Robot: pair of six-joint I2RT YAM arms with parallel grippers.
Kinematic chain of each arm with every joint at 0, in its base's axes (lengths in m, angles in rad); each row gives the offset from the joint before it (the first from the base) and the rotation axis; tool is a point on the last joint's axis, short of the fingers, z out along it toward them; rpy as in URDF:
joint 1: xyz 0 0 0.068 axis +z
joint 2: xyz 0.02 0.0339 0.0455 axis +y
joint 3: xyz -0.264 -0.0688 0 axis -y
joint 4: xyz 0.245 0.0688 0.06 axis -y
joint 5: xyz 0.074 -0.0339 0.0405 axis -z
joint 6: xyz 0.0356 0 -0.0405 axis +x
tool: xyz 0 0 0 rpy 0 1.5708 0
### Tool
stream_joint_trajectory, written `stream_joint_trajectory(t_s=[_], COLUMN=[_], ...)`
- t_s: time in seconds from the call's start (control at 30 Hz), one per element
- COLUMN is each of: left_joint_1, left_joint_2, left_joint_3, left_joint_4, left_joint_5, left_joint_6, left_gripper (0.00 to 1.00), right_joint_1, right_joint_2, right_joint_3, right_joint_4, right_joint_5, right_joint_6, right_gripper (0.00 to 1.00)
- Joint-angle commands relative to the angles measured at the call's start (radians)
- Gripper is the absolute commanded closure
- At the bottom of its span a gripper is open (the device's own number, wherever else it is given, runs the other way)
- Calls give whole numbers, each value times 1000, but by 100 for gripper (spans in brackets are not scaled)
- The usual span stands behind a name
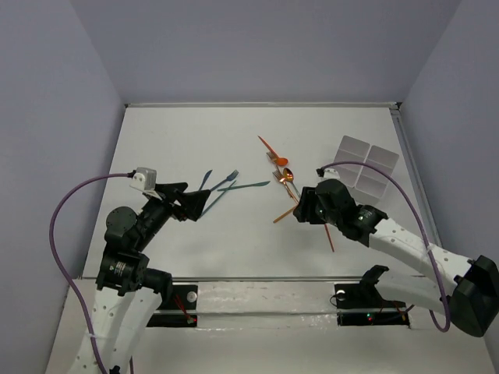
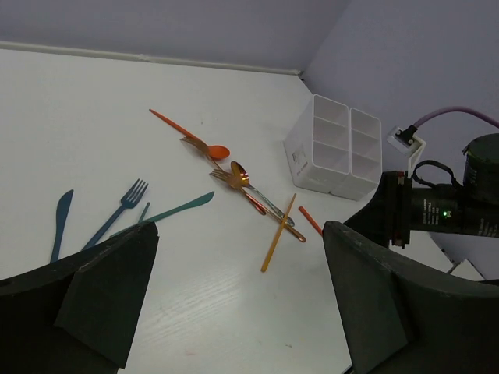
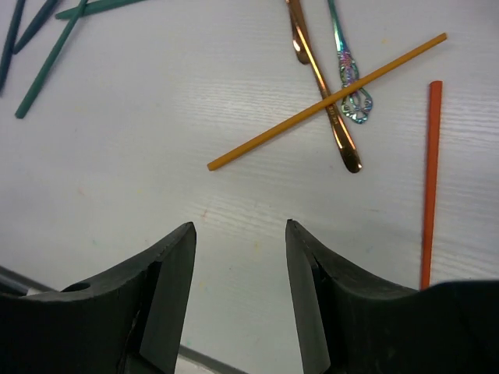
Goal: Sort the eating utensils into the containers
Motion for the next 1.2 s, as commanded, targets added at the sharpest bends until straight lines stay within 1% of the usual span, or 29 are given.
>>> stream_joint_trajectory(t_s=[0.0, 0.07, 0.17, 0.47, 0.67, 0.8, 0.97, 1.17], left_joint_1=[7, 7, 7, 7, 7, 7, 7, 7], left_joint_2=[-3, -6, -7, 2, 9, 6, 8, 12], left_joint_3=[23, 23, 22, 17, 16, 14, 13, 11], left_joint_4=[27, 27, 27, 34, 35, 37, 38, 40], left_joint_5=[18, 15, 15, 27, 27, 27, 32, 34], left_joint_6=[16, 16, 13, 7, 6, 7, 7, 4], left_gripper=[1, 1, 1, 1, 1, 1, 1, 1], right_joint_1=[27, 54, 76, 108, 126, 126, 126, 126], right_joint_2=[57, 103, 123, 244, 327, 402, 467, 544], right_joint_3=[71, 91, 92, 117, 123, 138, 172, 221], right_joint_4=[1, -28, -36, -19, 34, 97, 125, 119], right_joint_5=[214, 284, 341, 355, 360, 337, 386, 424], right_joint_6=[39, 60, 77, 120, 146, 167, 181, 201], right_gripper=[45, 45, 45, 46, 49, 51, 51, 51])
